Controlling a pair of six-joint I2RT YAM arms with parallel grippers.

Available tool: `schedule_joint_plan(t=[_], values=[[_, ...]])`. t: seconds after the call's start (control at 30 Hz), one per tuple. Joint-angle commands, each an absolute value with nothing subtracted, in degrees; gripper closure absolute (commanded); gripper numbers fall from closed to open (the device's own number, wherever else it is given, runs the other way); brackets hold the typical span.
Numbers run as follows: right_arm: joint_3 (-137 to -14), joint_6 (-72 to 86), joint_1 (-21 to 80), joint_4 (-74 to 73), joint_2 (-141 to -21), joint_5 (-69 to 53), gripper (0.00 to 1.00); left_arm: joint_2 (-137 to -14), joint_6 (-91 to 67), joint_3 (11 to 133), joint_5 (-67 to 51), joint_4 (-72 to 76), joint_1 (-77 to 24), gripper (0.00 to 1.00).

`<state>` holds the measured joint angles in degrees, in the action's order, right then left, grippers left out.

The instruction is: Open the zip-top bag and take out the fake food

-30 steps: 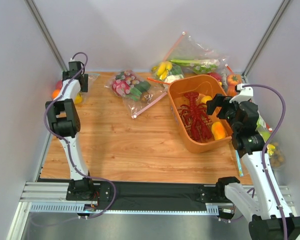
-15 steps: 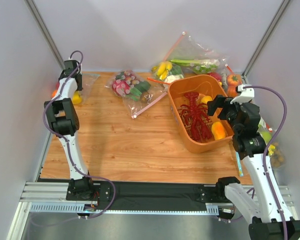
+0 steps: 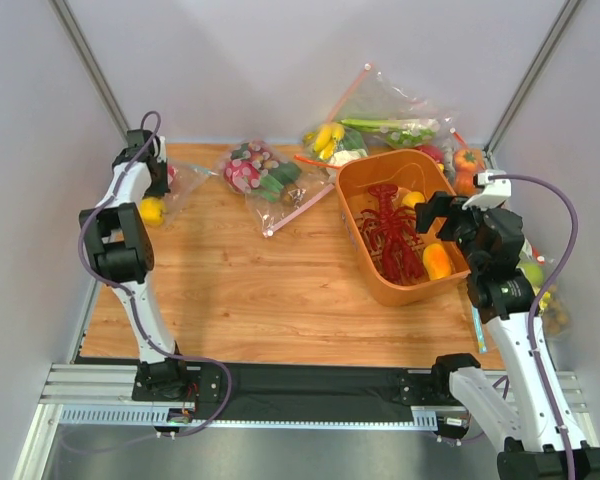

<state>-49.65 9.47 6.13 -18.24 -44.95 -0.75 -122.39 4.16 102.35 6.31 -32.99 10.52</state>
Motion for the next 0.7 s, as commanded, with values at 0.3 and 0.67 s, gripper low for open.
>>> schedule_joint_plan(t=[0.3, 0.67], values=[[-51.5, 11.2, 6.1, -17.0, -48.1, -7.5, 0.00, -89.2, -4.3, 75.6, -1.8, -43.8, 10.2, 1.00], [-59.4, 16.4, 11.5, -19.3, -52.6, -14.2, 0.03, -70.0, -9.4, 63.5, -5.1, -47.7, 0.2, 1.00]])
